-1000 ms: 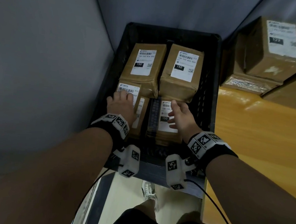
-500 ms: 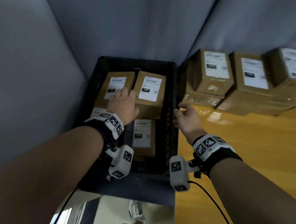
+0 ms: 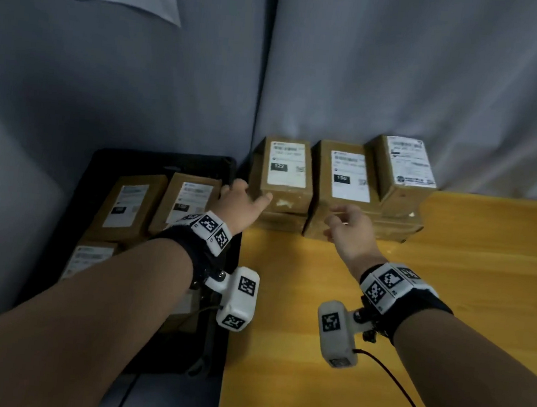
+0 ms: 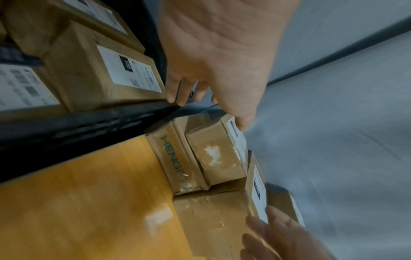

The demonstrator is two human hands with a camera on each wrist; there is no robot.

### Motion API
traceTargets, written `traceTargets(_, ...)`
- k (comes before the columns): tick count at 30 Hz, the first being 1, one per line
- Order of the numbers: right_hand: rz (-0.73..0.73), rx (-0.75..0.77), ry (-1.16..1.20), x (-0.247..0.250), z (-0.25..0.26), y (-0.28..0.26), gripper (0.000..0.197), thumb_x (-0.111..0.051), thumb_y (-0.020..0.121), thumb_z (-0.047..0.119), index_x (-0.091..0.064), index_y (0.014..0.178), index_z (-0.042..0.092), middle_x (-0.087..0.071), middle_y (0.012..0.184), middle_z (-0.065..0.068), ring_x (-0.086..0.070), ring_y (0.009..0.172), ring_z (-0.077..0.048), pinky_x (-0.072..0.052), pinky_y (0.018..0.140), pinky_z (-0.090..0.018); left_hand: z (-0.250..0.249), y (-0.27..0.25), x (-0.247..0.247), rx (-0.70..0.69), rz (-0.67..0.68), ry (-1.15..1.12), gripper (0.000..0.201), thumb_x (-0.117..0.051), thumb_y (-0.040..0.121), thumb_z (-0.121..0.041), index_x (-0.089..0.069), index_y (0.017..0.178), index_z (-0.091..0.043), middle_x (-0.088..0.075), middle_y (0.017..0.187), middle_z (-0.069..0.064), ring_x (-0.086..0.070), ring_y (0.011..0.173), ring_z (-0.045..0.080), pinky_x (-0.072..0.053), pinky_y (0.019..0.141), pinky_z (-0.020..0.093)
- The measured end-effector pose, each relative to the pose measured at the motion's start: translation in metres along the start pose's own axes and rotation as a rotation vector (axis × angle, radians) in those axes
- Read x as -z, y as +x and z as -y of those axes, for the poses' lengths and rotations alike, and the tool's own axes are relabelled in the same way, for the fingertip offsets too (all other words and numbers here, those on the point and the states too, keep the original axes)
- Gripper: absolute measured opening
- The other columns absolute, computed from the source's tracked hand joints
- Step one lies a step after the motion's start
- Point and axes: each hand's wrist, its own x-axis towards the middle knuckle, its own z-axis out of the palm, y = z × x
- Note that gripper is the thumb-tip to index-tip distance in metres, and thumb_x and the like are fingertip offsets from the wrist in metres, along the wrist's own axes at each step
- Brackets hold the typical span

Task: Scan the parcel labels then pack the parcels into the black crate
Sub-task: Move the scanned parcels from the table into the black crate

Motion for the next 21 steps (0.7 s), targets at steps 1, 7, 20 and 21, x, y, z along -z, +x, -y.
traceTargets(1,0.008,0.009,-0.006,0.005,-0.004,0.005,0.017,-0.048,0.098,0.016,-0.055,0.113,0.016,-0.061,0.087,0.002,-0.067,0.085,-0.028,-0.056,0.081,-0.049,-0.007,0.005,-0.005,0.017,-0.010,-0.013,0.075,-0.050,0.089,-0.058,-0.025,0.146,-0.015,-0.027,0.149,0.013,-0.037,0.133,0.032,-0.036,0.104,0.042)
traceTargets(7,0.043,0.045,-0.032,0.021,-0.025,0.028,0.014,-0.050,0.096,0.014,-0.057,0.106,0.021,-0.065,0.092,-0.006,-0.067,0.083,-0.029,-0.056,0.080,-0.046,-0.050,0.034,-0.036,-0.177,-0.116,0.448,0.098,-0.049,0.076,-0.077,-0.012,0.150,-0.024,-0.011,0.156,0.013,-0.022,0.138,0.036,-0.031,0.108,0.050)
traceTargets(20,0.030,0.121,0.017,0.027,-0.036,0.049,0.019,-0.047,0.093,0.005,-0.059,0.097,0.019,-0.064,0.086,-0.003,-0.061,0.073,-0.023,-0.053,0.068,-0.035,-0.061,0.042,-0.045,0.153,-0.088,0.274,0.093,-0.066,0.073,-0.055,-0.013,0.147,-0.037,-0.020,0.143,0.018,-0.025,0.129,0.039,-0.036,0.097,0.050)
traceTargets(21,0.020,0.130,0.028,0.026,-0.037,0.048,0.019,-0.047,0.093,0.005,-0.059,0.098,0.019,-0.064,0.087,-0.003,-0.062,0.074,-0.024,-0.053,0.069,-0.035,-0.058,0.040,-0.043,0.144,-0.104,0.237,0.094,-0.067,0.072,-0.054,-0.014,0.147,-0.037,-0.022,0.141,0.016,-0.026,0.128,0.038,-0.036,0.096,0.048)
